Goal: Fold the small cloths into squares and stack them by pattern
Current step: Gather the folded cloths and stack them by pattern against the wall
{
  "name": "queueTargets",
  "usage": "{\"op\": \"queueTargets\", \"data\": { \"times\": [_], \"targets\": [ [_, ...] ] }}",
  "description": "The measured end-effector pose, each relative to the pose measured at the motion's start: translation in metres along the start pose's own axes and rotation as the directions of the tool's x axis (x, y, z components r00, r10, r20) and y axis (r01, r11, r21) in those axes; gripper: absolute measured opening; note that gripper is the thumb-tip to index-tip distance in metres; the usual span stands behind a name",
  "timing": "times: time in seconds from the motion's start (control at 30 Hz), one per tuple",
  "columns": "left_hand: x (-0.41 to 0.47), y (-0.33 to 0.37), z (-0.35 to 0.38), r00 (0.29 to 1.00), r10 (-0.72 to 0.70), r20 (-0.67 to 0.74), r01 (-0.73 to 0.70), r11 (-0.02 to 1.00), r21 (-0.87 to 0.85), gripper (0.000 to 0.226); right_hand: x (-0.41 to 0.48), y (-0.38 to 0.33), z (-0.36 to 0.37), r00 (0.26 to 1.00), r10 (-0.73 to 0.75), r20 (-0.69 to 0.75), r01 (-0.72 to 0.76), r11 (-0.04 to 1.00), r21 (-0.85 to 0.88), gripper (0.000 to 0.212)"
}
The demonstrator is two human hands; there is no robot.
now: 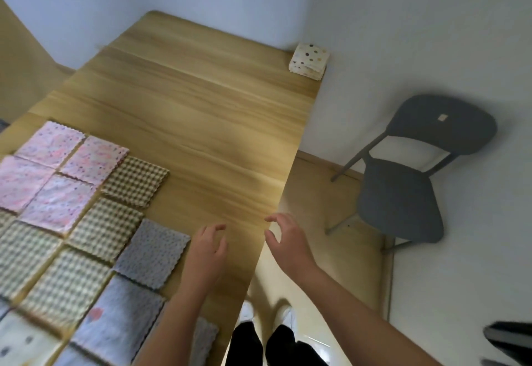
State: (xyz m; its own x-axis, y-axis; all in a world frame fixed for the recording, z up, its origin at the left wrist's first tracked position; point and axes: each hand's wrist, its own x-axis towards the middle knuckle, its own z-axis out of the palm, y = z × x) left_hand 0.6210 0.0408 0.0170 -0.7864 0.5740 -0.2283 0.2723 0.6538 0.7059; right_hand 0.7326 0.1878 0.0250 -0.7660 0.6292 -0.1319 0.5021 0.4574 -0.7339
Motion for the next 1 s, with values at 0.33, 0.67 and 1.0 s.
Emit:
{"op": "queueTargets", "data": {
  "times": [0.33,0.67,1.0],
  "targets": [
    [-0.091,-0.051,0.001,0.994,-0.102,-0.034,0.105,0.991,0.082,0.030,-0.081,0.001,0.043,0.984,0.021,0.175,-0.015,0.999,-0.035,0.028],
    [-0.150,-0.097,0.005,0.971,-0.213,-0.103,0.236,0.906,0.351,0.035,-0.153,0.008,0.065,0.960,0.135,0.245,-0.130,0.991,-0.036,0.030],
    [-0.153,-0.111,0.004,0.988,-0.135,-0.073,0.152,0.914,0.377,0.050,-0.173,0.005,0.106,0.904,0.376,0.206,-0.390,0.920,0.034,0.028]
  ]
}}
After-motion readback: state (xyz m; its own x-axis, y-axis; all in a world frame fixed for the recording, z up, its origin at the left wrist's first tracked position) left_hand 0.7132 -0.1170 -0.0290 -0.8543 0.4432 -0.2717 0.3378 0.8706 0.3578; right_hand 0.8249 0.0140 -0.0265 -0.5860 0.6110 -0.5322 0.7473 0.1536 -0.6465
